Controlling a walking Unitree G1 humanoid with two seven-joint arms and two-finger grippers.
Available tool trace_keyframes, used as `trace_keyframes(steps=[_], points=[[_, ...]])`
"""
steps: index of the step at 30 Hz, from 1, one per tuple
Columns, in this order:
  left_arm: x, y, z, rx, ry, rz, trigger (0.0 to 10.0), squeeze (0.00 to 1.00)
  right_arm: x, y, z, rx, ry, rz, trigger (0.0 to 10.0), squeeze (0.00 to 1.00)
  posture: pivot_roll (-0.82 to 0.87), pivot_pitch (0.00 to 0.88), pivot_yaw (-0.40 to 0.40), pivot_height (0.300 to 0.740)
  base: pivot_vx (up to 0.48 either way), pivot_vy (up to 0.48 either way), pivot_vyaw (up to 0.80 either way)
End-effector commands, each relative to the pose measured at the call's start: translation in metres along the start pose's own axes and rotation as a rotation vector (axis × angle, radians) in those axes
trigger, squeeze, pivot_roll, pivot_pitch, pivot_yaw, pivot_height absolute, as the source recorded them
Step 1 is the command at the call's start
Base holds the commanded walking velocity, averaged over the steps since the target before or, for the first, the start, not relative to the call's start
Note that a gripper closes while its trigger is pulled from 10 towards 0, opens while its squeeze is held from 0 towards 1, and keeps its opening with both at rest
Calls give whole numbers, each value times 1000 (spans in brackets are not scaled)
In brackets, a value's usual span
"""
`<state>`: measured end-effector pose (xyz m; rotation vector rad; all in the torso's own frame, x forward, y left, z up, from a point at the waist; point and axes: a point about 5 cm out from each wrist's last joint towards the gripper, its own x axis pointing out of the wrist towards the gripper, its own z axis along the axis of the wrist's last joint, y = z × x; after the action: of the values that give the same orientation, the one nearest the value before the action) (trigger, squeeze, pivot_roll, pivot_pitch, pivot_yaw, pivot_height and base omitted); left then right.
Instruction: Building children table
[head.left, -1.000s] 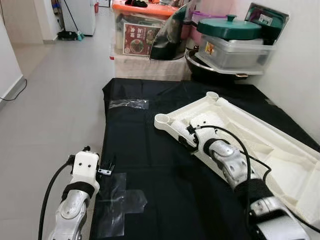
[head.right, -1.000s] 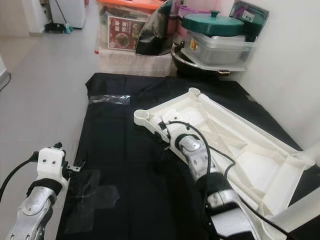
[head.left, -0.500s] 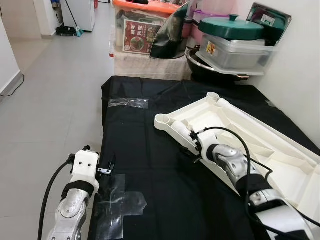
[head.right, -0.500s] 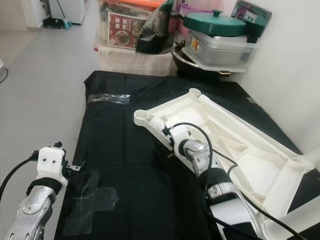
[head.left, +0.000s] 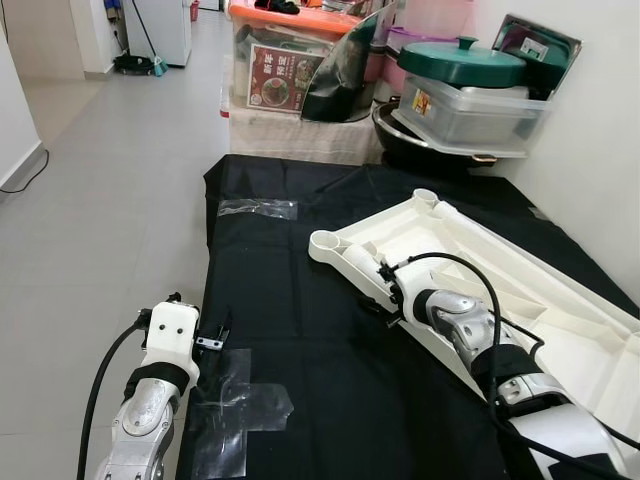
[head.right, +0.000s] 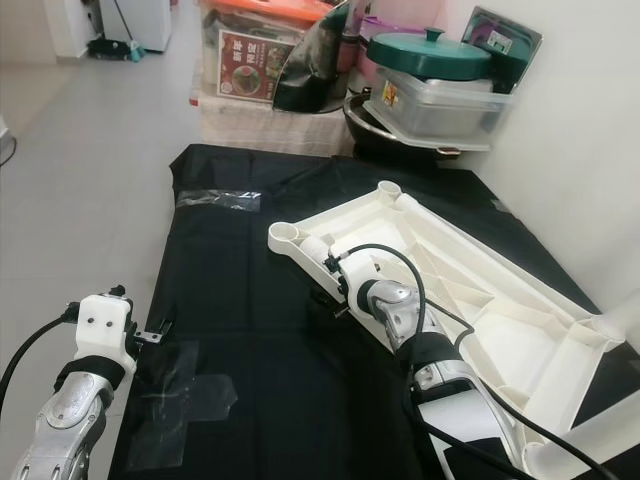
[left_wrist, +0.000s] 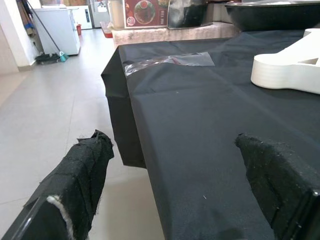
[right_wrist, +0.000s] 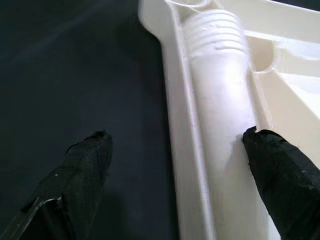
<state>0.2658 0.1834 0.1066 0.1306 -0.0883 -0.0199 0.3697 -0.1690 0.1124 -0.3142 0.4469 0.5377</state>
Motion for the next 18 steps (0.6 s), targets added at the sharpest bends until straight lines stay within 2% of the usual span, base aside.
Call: trace_keyframes(steps=[1, 7, 14, 15, 16, 17, 18], points=[[-1, -6, -4, -3, 13, -18, 10000, 0, -1, 6, -20, 37, 62, 43, 10000, 0, 137, 0, -179, 740, 0, 0, 0], [-1, -6, -5, -4, 17, -22, 10000, 0, -1, 14, -22, 55, 49, 89, 10000, 0, 132, 0, -176, 740, 0, 0, 0], [-1, -6, -6, -4, 23, -23, 10000, 0, -2, 20, -42, 62, 126, 97, 10000, 0, 131, 0, -177, 740, 0, 0, 0], [-1, -6, -6, -4, 24, -23, 10000, 0, -2, 22, -44, 73, 125, 116, 4784, 0, 131, 0, -177, 740, 0, 0, 0], [-1, -6, -6, -4, 24, -23, 10000, 0, -2, 23, -45, 80, 120, 132, 4784, 0, 131, 0, -177, 740, 0, 0, 0], [-1, -6, -6, -4, 25, -23, 10000, 0, -3, 25, -45, 88, 100, 166, 0, 0, 131, 0, -177, 740, 0, 0, 0], [-1, -6, -6, -4, 25, -23, 10000, 0, -3, 25, -45, 88, 100, 166, 0, 0, 131, 0, -177, 740, 0, 0, 0]])
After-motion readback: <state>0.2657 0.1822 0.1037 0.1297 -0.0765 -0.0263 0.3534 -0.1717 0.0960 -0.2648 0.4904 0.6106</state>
